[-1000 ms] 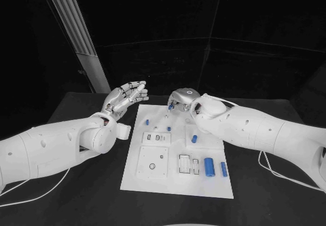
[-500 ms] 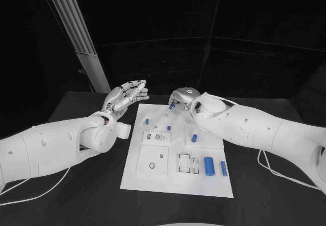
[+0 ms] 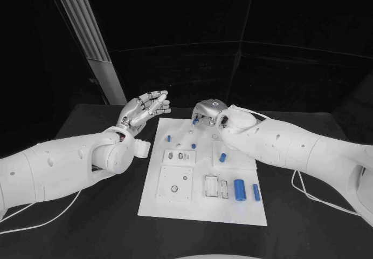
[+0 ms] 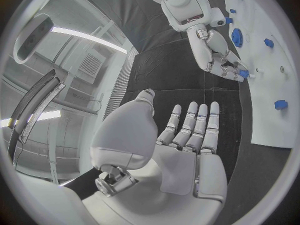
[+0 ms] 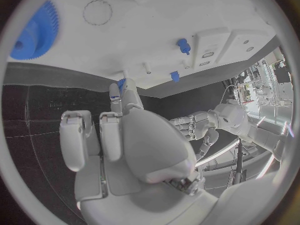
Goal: Assemble the parts on the task board
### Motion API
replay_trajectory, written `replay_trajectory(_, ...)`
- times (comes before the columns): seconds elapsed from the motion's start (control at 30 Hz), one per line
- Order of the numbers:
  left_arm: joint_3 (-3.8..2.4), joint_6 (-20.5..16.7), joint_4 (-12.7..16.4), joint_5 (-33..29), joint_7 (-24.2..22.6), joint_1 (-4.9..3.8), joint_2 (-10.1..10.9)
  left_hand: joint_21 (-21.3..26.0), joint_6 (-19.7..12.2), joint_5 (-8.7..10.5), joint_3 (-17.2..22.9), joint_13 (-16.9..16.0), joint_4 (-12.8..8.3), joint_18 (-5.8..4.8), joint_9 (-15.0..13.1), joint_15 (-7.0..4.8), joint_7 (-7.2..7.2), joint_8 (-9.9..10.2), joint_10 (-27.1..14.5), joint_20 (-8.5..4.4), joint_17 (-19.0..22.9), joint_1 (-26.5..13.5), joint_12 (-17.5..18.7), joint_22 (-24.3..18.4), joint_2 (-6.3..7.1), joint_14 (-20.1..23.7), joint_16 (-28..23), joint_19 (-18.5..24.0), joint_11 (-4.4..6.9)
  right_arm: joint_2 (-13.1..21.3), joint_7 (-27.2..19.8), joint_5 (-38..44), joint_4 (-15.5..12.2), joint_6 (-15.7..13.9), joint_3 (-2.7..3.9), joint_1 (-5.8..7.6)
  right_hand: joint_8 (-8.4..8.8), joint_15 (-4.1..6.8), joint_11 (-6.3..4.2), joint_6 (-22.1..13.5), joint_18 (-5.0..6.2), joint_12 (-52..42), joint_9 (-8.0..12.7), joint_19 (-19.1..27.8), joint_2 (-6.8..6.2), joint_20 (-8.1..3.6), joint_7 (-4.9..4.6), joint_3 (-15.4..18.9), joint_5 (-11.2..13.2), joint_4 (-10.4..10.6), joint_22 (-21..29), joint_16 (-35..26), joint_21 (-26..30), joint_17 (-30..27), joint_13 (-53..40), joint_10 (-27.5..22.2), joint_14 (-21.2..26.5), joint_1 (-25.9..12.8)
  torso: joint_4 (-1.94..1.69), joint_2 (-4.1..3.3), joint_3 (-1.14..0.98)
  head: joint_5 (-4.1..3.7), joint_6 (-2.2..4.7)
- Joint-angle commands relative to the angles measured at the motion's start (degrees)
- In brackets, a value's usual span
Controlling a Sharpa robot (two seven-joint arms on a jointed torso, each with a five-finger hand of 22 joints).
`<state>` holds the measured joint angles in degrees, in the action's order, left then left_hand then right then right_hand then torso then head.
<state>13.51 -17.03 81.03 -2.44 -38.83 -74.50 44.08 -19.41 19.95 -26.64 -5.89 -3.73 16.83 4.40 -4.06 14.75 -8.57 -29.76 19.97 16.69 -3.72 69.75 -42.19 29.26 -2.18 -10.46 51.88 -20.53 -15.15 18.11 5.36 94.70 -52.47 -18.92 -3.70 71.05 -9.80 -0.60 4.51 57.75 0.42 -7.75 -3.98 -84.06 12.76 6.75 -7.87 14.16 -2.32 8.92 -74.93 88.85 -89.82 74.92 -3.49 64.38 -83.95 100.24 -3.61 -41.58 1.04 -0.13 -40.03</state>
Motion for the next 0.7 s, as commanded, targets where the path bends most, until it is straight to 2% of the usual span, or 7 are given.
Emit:
replay_trajectory(0.03, -0.03, 0.64, 0.12, 0.39, -13.5, -0.15, -0.03, -0.14, -0.37, -0.21, -0.2, 0.05, -0.08, 0.74, 0.05, 0.02, -8.4, -0.31, -0.43, -0.03, 0.06, -0.03, 0.19, -0.08, -0.39, 0.39, -0.4, 0.39, 0.09, -0.21, -0.76, 0.36, 0.23, 0.79, 0.05, 0.12, -0.19, -0.42, 0.2, 0.22, -0.42, 0.25, -0.08, -5.94, 1.08, 0.36, 0.08, 0.07, -0.38, 0.29, -15.07, 0.2, -0.18, 7.13, 0.06, 0.31, -4.75, 0.48, 0.04, 0.0, 0.0, 0.08, -0.11)
replay_trajectory(0.7, -0.03, 0.71, -0.02, 0.39, -13.4, -0.19, -0.22, -0.14, -0.44, -0.25, -0.22, 0.04, -0.07, 0.72, 0.06, 0.04, -8.4, -0.41, -0.46, -0.03, 0.05, 0.06, 0.16, -0.09, -0.43, 0.46, -0.39, 0.45, 0.08, -0.81, -0.54, 0.36, 1.01, 2.37, 0.05, 0.11, -0.04, -0.42, 0.18, 0.18, -0.42, 0.54, -0.06, -5.94, 1.03, 0.39, 0.13, 0.07, -0.38, 0.33, -15.07, 0.2, -0.18, 7.1, 0.06, 0.26, -4.74, 0.58, 0.01, 0.0, 0.03, -0.06, -0.52)
